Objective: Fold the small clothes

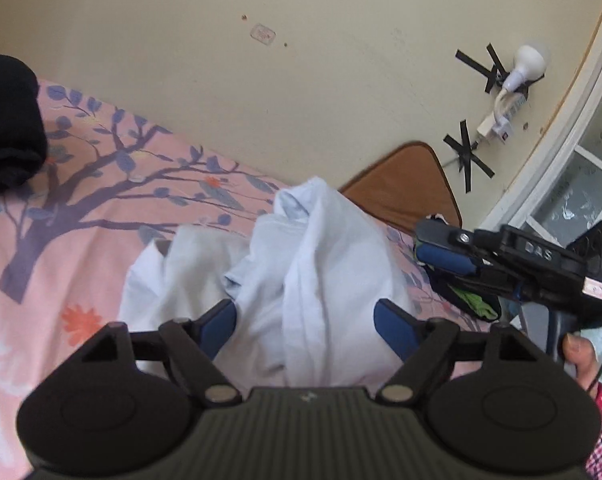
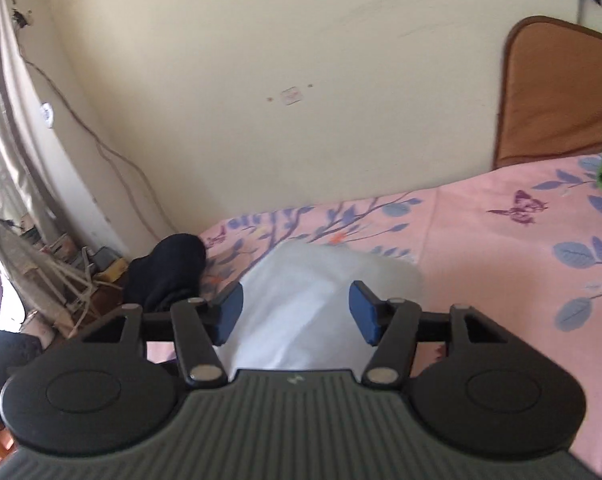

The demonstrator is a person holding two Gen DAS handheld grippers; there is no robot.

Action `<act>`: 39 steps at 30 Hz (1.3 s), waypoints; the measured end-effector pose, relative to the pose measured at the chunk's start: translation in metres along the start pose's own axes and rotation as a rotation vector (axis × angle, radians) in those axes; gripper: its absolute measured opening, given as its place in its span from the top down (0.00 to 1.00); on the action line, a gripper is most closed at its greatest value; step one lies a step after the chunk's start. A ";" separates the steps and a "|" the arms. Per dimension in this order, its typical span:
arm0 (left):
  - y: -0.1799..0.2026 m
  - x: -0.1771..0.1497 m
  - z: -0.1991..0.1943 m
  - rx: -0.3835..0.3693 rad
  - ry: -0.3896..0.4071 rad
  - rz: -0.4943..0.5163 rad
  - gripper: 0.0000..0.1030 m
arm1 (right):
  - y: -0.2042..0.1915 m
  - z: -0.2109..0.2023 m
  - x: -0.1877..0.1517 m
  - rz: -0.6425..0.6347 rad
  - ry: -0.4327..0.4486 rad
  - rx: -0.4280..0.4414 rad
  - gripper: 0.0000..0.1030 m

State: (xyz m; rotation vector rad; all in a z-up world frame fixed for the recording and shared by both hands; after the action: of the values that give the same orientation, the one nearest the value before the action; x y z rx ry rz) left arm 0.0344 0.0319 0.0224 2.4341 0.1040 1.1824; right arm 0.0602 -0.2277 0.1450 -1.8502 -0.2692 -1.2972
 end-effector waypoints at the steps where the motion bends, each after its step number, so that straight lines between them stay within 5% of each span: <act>1: 0.005 -0.002 0.007 0.002 -0.018 0.008 0.43 | 0.006 0.005 0.001 -0.008 -0.003 -0.020 0.40; 2: 0.008 -0.005 0.013 0.009 -0.043 0.020 0.90 | 0.013 0.013 -0.001 -0.017 -0.014 -0.041 0.40; 3: 0.010 -0.007 0.017 0.010 -0.064 0.020 0.93 | 0.018 0.023 -0.005 -0.014 -0.036 -0.061 0.40; 6: 0.010 -0.002 -0.010 0.019 0.016 0.037 0.94 | 0.012 0.038 -0.012 -0.016 -0.046 -0.058 0.40; 10: -0.005 0.003 -0.068 0.056 0.119 0.029 0.95 | -0.040 0.049 -0.018 -0.113 -0.045 0.078 0.40; 16: -0.050 -0.032 -0.059 0.198 0.005 -0.086 0.95 | -0.080 0.117 -0.070 -0.291 -0.254 0.079 0.38; 23: -0.055 -0.040 -0.036 0.242 -0.030 -0.072 0.93 | -0.093 0.128 -0.084 -0.481 -0.271 0.008 0.31; 27: -0.051 -0.028 -0.062 0.225 0.017 -0.050 0.87 | -0.097 0.078 -0.064 -0.339 -0.161 0.155 0.32; 32: -0.048 0.003 -0.073 0.274 0.117 0.009 0.18 | -0.054 0.005 -0.043 -0.131 0.037 0.095 0.17; 34: -0.049 0.009 -0.057 0.247 0.084 0.011 0.07 | -0.026 -0.003 -0.052 -0.004 0.026 0.068 0.17; 39: -0.063 0.007 -0.006 0.150 -0.073 -0.055 0.06 | 0.019 0.003 -0.082 0.215 -0.056 0.071 0.17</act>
State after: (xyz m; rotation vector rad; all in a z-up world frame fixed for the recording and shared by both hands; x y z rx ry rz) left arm 0.0412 0.0926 0.0053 2.5828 0.2442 1.0965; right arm 0.0369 -0.2147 0.0649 -1.8033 -0.1402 -1.0769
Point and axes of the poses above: each gripper's, at about its wrist camera, not at the fingertips, and z roughly the way its jaws point, y to its right, x to its top, the point moved 6 cm from there along z, roughly the way its jaws point, and after that the axes turned 10 degrees about x, right-handed, at the moved point
